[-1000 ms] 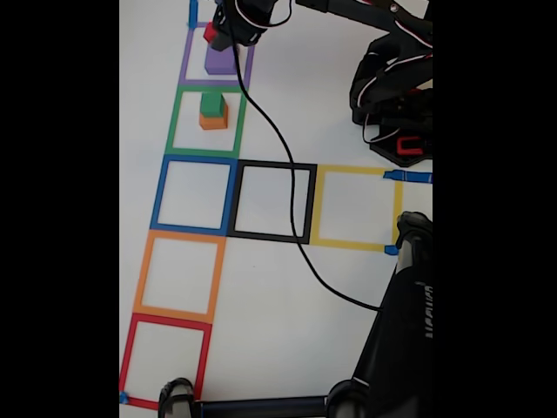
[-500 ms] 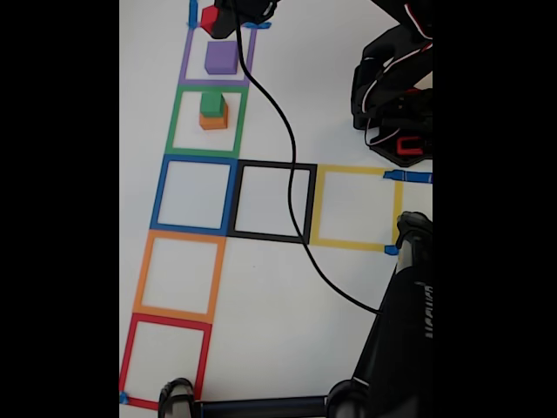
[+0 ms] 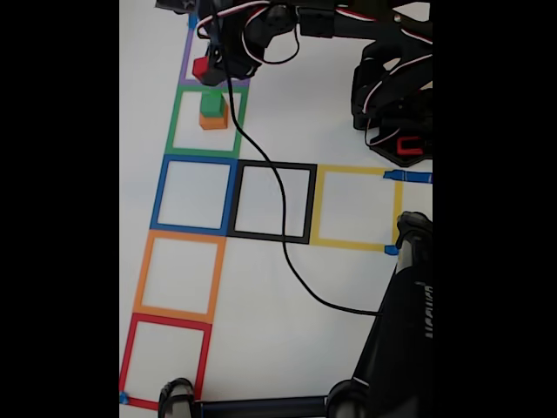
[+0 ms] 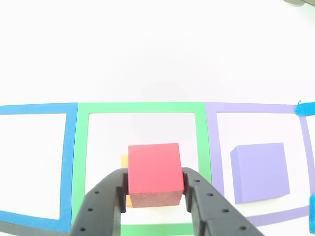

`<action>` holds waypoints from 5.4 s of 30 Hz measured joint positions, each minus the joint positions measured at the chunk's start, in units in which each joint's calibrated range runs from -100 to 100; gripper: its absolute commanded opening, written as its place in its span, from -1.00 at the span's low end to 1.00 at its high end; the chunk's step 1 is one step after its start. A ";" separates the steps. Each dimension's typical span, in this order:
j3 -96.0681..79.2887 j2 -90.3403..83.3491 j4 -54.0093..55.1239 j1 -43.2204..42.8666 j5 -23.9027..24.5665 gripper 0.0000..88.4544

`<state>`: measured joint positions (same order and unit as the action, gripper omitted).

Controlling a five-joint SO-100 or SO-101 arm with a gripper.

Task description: Tower of hanoi

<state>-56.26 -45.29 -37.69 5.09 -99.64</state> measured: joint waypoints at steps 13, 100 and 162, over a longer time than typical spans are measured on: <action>-18.42 11.99 38.61 -1.17 0.00 -0.94; -4.25 -4.73 4.03 10.65 -0.36 -0.95; -18.59 23.89 52.16 39.44 -0.36 -0.03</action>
<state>-74.86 -21.40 14.47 44.53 -100.00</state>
